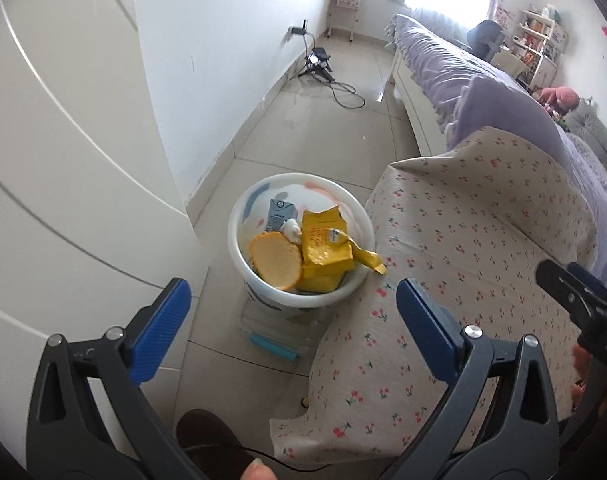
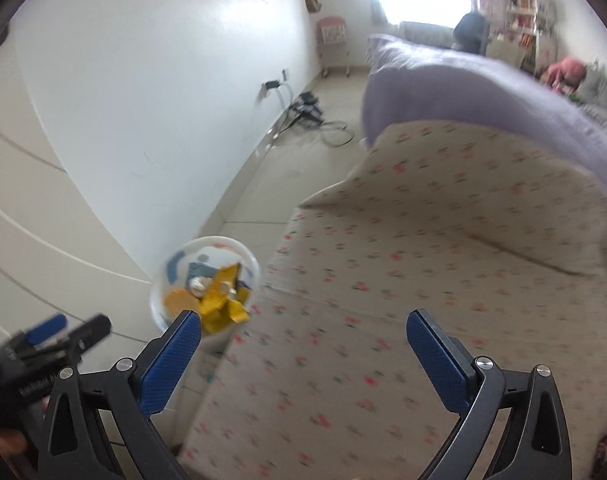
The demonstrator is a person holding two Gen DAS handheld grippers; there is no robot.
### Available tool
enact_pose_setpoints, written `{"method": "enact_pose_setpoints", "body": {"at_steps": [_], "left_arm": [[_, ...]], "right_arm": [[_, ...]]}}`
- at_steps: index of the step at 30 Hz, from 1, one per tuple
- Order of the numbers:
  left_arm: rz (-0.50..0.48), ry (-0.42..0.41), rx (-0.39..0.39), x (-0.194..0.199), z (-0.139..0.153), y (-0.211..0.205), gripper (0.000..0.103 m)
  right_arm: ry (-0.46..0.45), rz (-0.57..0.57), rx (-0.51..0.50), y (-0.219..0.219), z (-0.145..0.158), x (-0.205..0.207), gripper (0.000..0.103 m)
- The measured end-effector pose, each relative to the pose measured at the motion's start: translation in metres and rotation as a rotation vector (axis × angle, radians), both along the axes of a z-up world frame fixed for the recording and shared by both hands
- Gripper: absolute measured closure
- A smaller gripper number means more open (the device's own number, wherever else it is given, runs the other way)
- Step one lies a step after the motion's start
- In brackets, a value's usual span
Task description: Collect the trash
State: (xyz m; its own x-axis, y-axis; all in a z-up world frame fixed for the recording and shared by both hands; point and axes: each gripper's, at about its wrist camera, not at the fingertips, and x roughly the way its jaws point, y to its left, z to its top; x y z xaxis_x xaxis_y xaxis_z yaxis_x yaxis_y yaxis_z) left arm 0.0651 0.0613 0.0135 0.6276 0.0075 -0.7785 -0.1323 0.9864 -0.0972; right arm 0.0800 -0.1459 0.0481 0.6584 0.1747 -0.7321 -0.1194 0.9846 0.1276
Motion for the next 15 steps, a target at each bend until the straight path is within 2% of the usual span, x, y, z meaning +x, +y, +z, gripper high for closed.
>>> {"method": "enact_pose_setpoints", "body": {"at_steps": [3, 8, 12, 15], "left_arm": [[-0.009, -0.033, 0.042, -0.016, 0.006, -0.013, 0.001], [-0.025, -0.056, 0.032, -0.042, 0.004, -0.025, 0.001], [-0.025, -0.067, 0.029, -0.055, 0.0, -0.032, 0.001], [-0.018, -0.074, 0.028, -0.061, -0.005, -0.036, 0.001]], "right_arm": [[-0.038, -0.026, -0.039, -0.01, 0.006, -0.028, 0.0], [-0.108, -0.065, -0.05, -0.03, 0.011, -0.071, 0.0], [-0.119, -0.093, -0.053, -0.036, 0.002, -0.092, 0.0], [-0.099, -0.091, -0.044, -0.035, -0.009, -0.093, 0.0]]}}
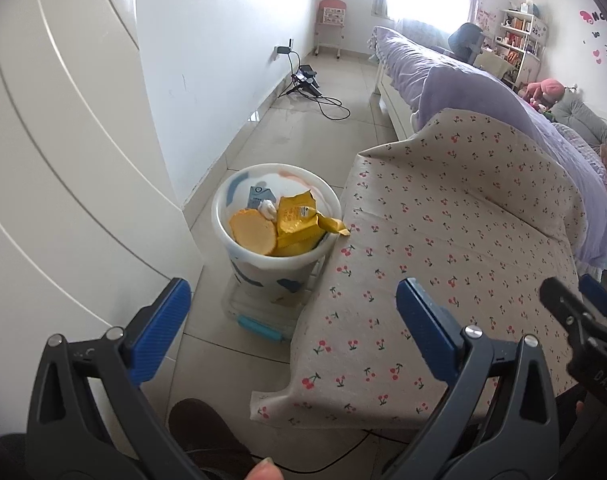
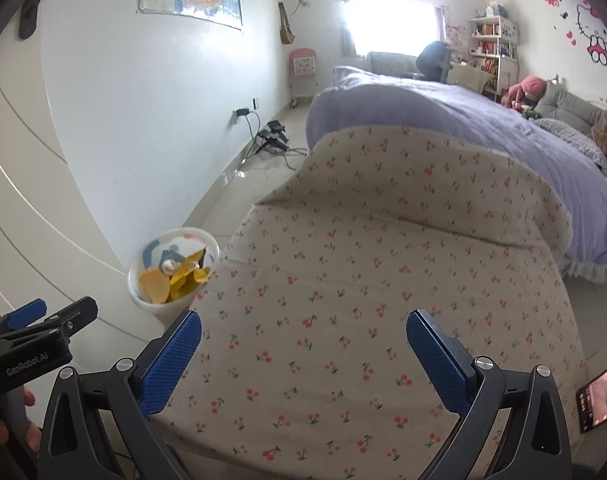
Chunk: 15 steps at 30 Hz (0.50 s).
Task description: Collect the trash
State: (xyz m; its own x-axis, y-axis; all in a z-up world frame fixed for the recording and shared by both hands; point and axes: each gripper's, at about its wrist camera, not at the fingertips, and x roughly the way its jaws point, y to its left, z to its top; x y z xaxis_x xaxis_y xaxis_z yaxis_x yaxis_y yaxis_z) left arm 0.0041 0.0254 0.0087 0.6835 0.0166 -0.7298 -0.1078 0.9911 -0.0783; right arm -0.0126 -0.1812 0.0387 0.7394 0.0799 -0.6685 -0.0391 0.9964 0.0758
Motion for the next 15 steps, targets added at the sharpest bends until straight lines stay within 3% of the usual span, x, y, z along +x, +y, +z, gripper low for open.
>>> {"method": "enact_pose_setpoints", "body": {"at_steps": [15], "left_arm": [[-0.001, -0.003, 0.023, -0.0054, -0.0012, -0.0097, 0.001]], "right_arm": [[0.001, -0.059, -0.005, -0.008, -0.0046, 0.0007, 0.0]]}}
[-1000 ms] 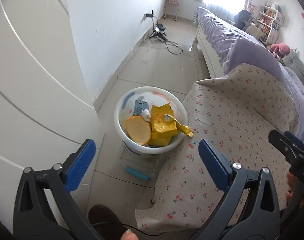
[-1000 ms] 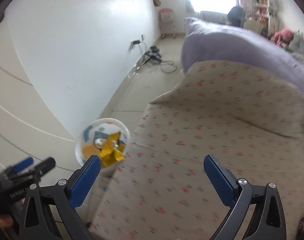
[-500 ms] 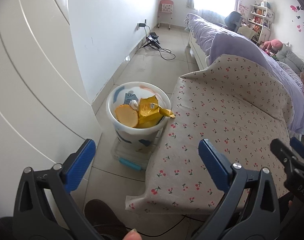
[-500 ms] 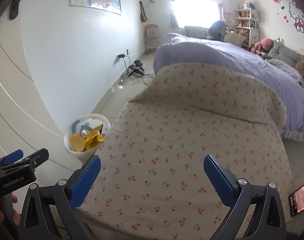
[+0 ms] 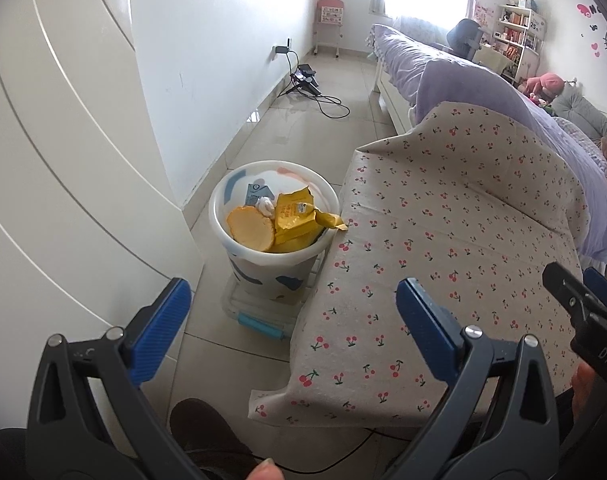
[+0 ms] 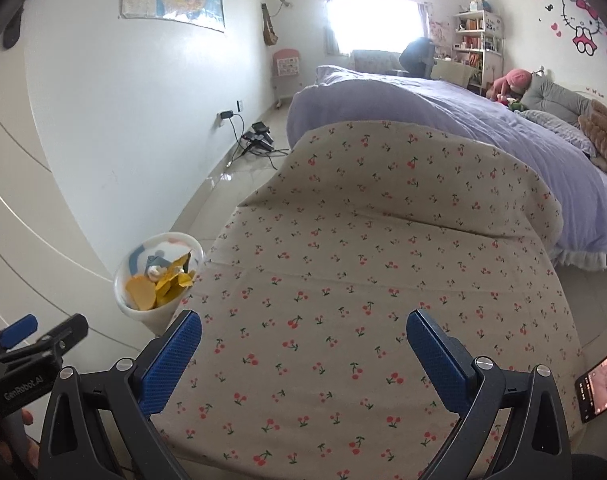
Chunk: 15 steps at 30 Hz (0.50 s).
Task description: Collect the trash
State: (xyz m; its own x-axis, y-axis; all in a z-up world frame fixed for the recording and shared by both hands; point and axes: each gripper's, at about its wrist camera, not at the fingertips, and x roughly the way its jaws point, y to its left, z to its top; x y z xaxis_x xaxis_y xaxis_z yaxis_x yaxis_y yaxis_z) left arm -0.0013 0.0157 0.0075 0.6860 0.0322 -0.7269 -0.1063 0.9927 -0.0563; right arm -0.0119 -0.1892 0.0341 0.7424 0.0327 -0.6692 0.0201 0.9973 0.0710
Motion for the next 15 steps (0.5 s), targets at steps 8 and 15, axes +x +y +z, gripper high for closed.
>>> {"method": "enact_pose_setpoints", "body": {"at_steps": [8, 15], "left_arm": [[0.007, -0.012, 0.008, -0.0017, 0.0019, -0.003, 0.001], [0.008, -0.023, 0.013, -0.0014, 0.003, -0.0052, 0.001]], "right_arm": [[-0.013, -0.002, 0.003, -0.0005, 0.0023, -0.0027, 0.0], [-0.018, -0.014, 0.008, -0.0027, 0.0037, -0.0039, 0.0]]}}
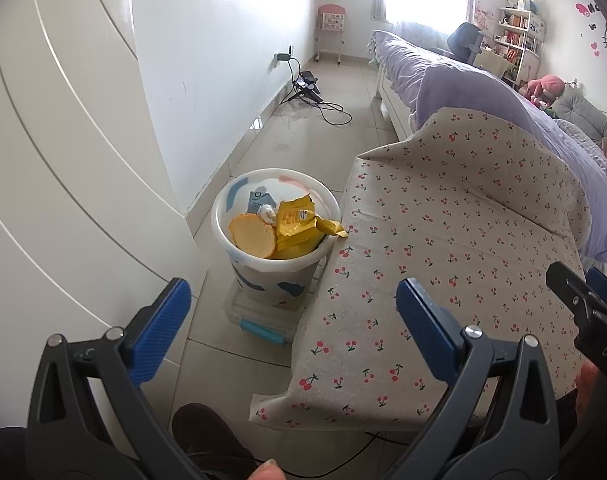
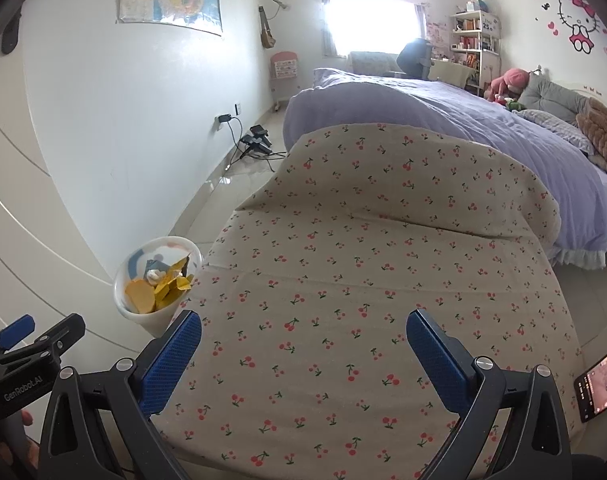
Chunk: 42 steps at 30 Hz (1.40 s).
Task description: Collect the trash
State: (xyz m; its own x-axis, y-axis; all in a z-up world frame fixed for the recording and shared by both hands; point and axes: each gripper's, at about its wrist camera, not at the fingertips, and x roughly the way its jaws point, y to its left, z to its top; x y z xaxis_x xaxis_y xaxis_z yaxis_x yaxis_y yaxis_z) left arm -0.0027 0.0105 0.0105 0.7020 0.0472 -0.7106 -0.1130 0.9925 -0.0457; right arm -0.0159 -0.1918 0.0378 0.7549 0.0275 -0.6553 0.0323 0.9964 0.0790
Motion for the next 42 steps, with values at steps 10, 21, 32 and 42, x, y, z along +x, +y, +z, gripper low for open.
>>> {"method": "enact_pose_setpoints", "body": {"at_steps": [10, 21, 32, 42], "left_arm": [[-0.004, -0.026, 0.004, -0.0031, 0.0035, -0.0032, 0.001], [-0.01, -0.03, -0.001, -0.0051, 0.0047, -0.0045, 0.001], [-0.016, -0.031, -0.003, -0.0063, 0.0057, -0.006, 0.001], [-0.018, -0.031, -0.002, -0.0075, 0.0056, -0.0078, 0.001]], "right_arm": [[-0.007, -0.011, 0.0, -0.0018, 0.0011, -0.001, 0.0], [-0.008, -0.01, 0.001, -0.0021, 0.0002, -0.0008, 0.0], [-0.009, -0.01, 0.003, -0.0034, -0.0003, -0.0001, 0.0], [-0.011, -0.019, 0.004, -0.0021, -0.0006, -0.0001, 0.0]]}}
